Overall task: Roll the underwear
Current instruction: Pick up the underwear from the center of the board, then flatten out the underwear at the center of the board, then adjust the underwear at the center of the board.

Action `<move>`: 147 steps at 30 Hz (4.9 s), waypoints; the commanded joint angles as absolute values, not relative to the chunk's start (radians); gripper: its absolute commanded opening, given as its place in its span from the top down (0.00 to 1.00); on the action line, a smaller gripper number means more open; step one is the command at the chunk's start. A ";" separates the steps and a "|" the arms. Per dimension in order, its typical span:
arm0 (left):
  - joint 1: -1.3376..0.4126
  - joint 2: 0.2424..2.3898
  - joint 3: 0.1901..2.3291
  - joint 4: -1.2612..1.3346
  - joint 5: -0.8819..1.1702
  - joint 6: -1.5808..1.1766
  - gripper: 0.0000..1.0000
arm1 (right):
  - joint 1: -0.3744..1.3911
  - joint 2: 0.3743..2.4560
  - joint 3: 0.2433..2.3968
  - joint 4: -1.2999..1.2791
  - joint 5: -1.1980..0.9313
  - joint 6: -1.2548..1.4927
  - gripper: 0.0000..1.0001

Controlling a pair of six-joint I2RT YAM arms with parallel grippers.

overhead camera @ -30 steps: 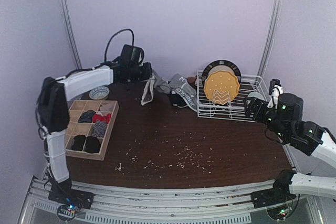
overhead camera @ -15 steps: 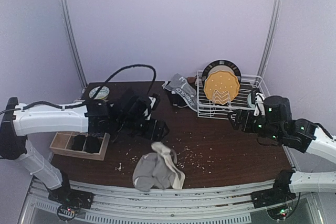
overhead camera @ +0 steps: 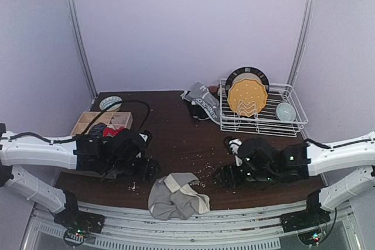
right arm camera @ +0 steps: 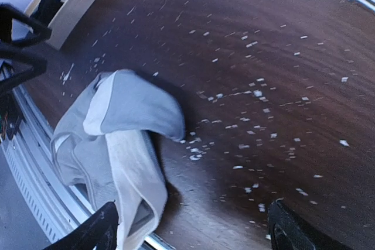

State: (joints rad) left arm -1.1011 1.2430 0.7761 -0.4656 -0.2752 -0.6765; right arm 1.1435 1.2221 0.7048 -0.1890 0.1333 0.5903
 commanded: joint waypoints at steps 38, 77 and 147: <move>-1.110 1.643 0.938 -0.064 0.102 -0.460 0.12 | 1.153 1.152 0.638 -0.321 0.200 0.631 1.00; -1.141 1.272 1.111 -0.406 -0.034 -0.381 1.00 | 1.156 0.824 0.735 -0.645 0.314 0.456 1.00; -1.001 1.785 0.919 -0.117 0.024 -0.613 1.00 | 1.070 1.079 0.498 -0.339 0.057 0.670 0.46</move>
